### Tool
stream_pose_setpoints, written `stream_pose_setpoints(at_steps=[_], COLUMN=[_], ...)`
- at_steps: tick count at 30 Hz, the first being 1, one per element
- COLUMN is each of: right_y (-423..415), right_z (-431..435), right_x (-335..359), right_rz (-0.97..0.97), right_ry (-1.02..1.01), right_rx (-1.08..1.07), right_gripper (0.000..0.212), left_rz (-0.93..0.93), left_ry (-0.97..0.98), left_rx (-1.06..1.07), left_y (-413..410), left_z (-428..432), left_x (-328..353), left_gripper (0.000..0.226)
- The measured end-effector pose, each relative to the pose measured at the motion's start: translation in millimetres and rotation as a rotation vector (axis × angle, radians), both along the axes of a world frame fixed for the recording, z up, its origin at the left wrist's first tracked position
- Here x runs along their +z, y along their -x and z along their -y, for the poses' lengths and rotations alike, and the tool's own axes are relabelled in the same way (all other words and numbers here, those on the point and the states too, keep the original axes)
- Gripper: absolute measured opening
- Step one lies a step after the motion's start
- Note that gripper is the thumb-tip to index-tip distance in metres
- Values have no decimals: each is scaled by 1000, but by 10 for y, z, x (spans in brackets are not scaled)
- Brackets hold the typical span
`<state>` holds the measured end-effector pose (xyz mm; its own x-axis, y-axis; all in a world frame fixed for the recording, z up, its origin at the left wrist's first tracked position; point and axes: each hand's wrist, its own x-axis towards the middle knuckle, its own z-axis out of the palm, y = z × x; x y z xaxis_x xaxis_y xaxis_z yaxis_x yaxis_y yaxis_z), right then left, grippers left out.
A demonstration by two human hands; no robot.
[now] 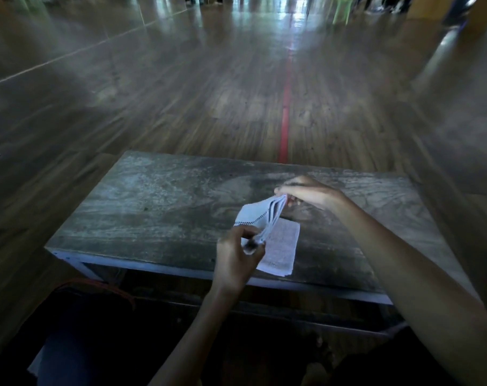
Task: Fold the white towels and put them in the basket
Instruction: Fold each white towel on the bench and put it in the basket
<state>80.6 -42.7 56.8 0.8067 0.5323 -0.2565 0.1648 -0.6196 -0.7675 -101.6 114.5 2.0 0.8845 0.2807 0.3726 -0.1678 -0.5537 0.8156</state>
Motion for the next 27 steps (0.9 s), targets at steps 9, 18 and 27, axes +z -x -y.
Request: stream_pose_setpoints(at_steps=[9, 18, 27], right_y=[7, 26, 65], right_z=[371, 332, 325], right_x=[-656, -851, -863], right_rz=[-33, 190, 339], right_ry=[51, 115, 132], right_rx=[-2, -44, -94], right_gripper=[8, 2, 7], left_rz=[-30, -45, 16], left_ry=[-207, -397, -415], left_rx=[-139, -17, -40], left_y=[-32, -76, -141], left_z=[365, 549, 666], left_x=[-554, -666, -584], left_gripper=[18, 17, 16])
